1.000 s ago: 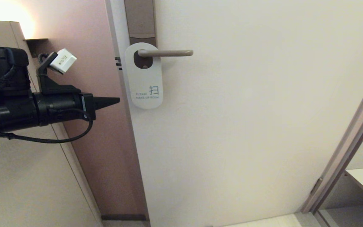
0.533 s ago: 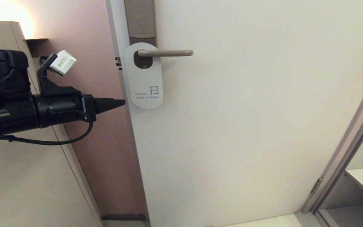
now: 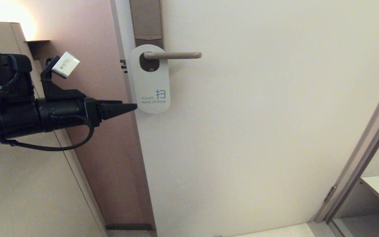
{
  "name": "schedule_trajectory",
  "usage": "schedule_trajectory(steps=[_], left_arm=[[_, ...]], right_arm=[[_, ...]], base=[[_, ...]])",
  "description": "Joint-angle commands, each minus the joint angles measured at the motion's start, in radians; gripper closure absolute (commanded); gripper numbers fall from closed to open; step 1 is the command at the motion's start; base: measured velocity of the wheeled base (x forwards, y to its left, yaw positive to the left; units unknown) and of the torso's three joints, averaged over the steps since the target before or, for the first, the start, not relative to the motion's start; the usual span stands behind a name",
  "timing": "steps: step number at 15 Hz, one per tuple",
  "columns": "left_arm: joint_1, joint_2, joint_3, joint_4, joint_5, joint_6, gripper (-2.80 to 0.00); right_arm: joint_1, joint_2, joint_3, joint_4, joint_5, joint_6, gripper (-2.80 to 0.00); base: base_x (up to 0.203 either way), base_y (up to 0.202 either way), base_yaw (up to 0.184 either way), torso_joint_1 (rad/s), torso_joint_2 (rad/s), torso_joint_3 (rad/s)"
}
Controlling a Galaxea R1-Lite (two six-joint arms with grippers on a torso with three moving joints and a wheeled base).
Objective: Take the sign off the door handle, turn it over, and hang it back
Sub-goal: Take down the sign
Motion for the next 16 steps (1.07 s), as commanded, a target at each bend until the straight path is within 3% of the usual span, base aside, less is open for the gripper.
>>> schedule_trajectory(steps=[1, 4, 8, 11, 16], left_arm=[[0.004, 0.048, 0.001, -0.071, -0.008, -0.002, -2.8], [0.005, 0.088, 0.001, -0.141, -0.05, -0.027, -2.8], [0.005, 0.118, 0.001, -0.226, -0.163, -0.045, -2.8], [0.002, 0.144, 0.0, -0.301, -0.177, -0.043, -2.8], [0.0, 0.155, -0.002, -0.326, -0.201, -0.045, -2.8]], right_arm=[[0.0, 0.002, 0.0, 0.0, 0.001, -0.001, 0.0], [0.0, 0.002, 0.0, 0.0, 0.001, -0.001, 0.0], [0.0, 0.002, 0.0, 0.0, 0.001, -0.001, 0.0], [0.0, 0.002, 0.0, 0.0, 0.001, -0.001, 0.0], [0.0, 0.002, 0.0, 0.0, 0.001, -0.001, 0.0]], base=[[0.0, 0.0, 0.0, 0.0, 0.0, 0.0], [0.0, 0.0, 0.0, 0.0, 0.0, 0.0], [0.0, 0.0, 0.0, 0.0, 0.0, 0.0], [0.0, 0.0, 0.0, 0.0, 0.0, 0.0], [0.0, 0.0, 0.0, 0.0, 0.0, 0.0]])
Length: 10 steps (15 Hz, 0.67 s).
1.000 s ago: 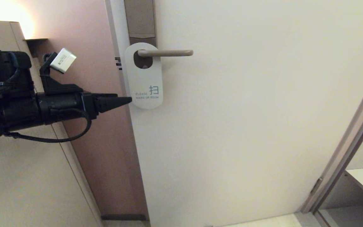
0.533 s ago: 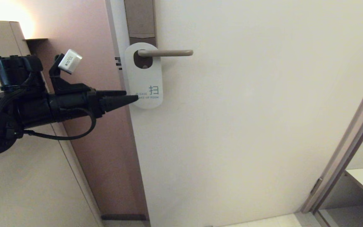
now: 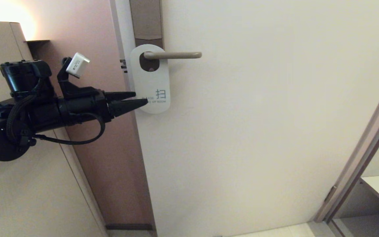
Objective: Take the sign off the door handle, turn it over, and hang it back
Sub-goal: Take down the sign
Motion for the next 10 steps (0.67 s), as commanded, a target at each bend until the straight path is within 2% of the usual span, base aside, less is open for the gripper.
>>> schedule_trajectory(steps=[1, 10], left_arm=[[-0.006, 0.002, 0.0, -0.005, -0.011, -0.001, -2.8], [-0.048, 0.017, -0.02, -0.007, -0.011, 0.0, -2.8]], right_arm=[[0.0, 0.002, 0.0, 0.0, 0.0, -0.001, 0.0], [0.0, 0.002, 0.0, 0.0, 0.0, -0.001, 0.0]], base=[[0.0, 0.0, 0.0, 0.0, 0.0, 0.0], [0.0, 0.0, 0.0, 0.0, 0.0, 0.0]])
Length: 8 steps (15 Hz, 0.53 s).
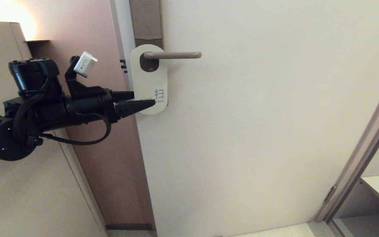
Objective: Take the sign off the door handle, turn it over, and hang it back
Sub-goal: Take down the sign
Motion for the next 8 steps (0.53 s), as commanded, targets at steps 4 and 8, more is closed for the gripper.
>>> schedule_trajectory(steps=[4, 8], left_arm=[[-0.002, 0.054, -0.044, -0.004, -0.002, -0.002, -2.8], [-0.003, 0.102, -0.081, -0.004, -0.002, -0.007, -2.8]], right_arm=[[0.0, 0.002, 0.0, 0.0, 0.0, 0.0, 0.0], [-0.001, 0.002, 0.0, 0.0, 0.0, 0.0, 0.0]], base=[[0.0, 0.0, 0.0, 0.0, 0.0, 0.0], [0.0, 0.0, 0.0, 0.0, 0.0, 0.0]])
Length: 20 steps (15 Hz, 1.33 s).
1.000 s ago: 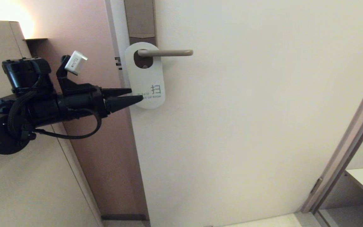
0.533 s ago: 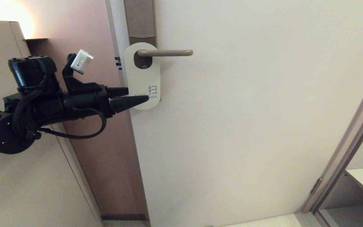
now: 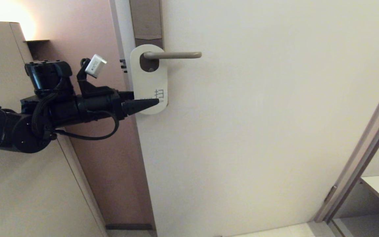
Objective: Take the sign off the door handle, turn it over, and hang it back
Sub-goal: Take down the sign
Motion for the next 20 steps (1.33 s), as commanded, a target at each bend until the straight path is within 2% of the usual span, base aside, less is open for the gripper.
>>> schedule_trajectory(steps=[1, 6, 12, 13, 20], left_arm=[[-0.002, 0.026, -0.017, -0.004, -0.005, -0.002, -2.8], [-0.032, 0.052, -0.066, -0.004, -0.003, -0.007, -2.8], [-0.048, 0.063, -0.071, -0.004, -0.002, -0.001, -2.8], [-0.048, 0.065, -0.071, -0.004, -0.002, 0.004, 0.0], [-0.048, 0.044, -0.069, -0.004, 0.001, 0.002, 0.0]], right_arm=[[0.0, 0.002, 0.0, 0.0, 0.001, -0.001, 0.0], [0.0, 0.001, 0.0, 0.0, 0.001, -0.001, 0.0], [0.0, 0.002, 0.0, 0.0, 0.001, -0.001, 0.0], [0.0, 0.002, 0.0, 0.0, 0.001, -0.001, 0.0], [0.0, 0.002, 0.0, 0.0, 0.001, -0.001, 0.0]], base=[[0.0, 0.0, 0.0, 0.0, 0.0, 0.0], [0.0, 0.0, 0.0, 0.0, 0.0, 0.0], [0.0, 0.0, 0.0, 0.0, 0.0, 0.0], [0.0, 0.0, 0.0, 0.0, 0.0, 0.0], [0.0, 0.0, 0.0, 0.0, 0.0, 0.0]])
